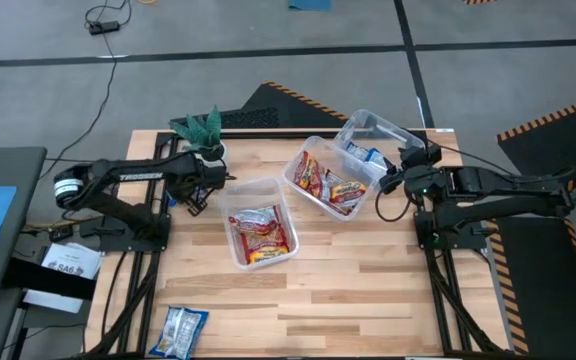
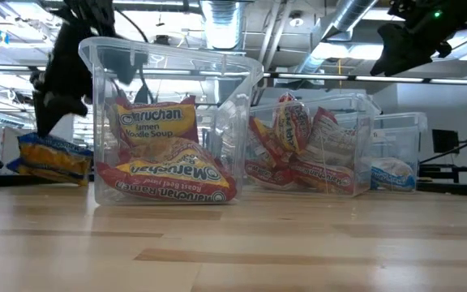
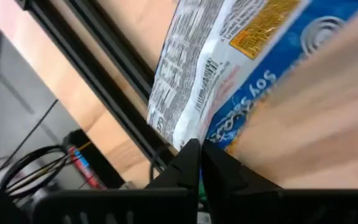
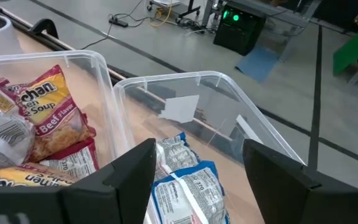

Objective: Sort Maruchan noodles
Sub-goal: Put the blue noodle pack into the top bin

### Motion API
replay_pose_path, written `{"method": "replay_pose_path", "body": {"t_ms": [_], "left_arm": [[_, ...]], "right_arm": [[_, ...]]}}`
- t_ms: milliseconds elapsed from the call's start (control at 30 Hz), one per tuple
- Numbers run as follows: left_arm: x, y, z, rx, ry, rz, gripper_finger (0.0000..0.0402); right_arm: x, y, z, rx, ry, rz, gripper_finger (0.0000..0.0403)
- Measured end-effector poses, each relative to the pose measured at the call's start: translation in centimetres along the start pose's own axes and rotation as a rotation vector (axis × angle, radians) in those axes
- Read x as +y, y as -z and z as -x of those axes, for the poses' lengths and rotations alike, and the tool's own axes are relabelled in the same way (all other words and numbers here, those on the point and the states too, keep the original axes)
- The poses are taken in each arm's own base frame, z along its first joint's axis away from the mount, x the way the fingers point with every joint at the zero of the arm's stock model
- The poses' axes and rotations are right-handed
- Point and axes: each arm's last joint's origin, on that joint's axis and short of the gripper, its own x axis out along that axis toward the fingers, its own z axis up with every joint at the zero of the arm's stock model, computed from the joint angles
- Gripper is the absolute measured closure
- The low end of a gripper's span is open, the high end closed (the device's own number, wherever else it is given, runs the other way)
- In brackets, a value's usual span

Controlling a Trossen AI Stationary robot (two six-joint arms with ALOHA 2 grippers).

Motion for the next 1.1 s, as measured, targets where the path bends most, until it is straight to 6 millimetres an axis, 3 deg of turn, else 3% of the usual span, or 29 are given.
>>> {"method": "replay_pose_path", "body": {"t_ms": [233, 367, 533, 733, 867, 1100], "left_arm": [[0.9, 2.4, 3.5, -0.110, 0.124, 0.018, 0.0401], [1.0, 3.6, 4.5, -0.191, 0.185, -0.004, 0.0401], [0.1, 3.7, 4.3, -0.383, 0.270, 0.011, 0.0401], [-1.2, 3.8, 2.5, -0.418, 0.356, -0.020, 0.0397], [-1.2, 3.9, 1.2, -0.390, 0.310, -0.012, 0.0361], [-0.7, 3.2, -0.2, -0.374, 0.283, 0.030, 0.0251]], "right_arm": [[0.0, 0.0, 0.0, 0.002, -0.003, 0.000, 0.0140], [0.0, 0.0, 0.0, 0.002, -0.004, 0.000, 0.0140], [0.0, 0.0, 0.0, 0.003, -0.005, 0.000, 0.0140], [0.0, 0.0, 0.0, 0.003, -0.005, 0.001, 0.0140], [0.0, 0.0, 0.0, 0.003, -0.005, 0.001, 0.0140], [0.0, 0.0, 0.0, 0.003, -0.005, 0.000, 0.0140]]}}
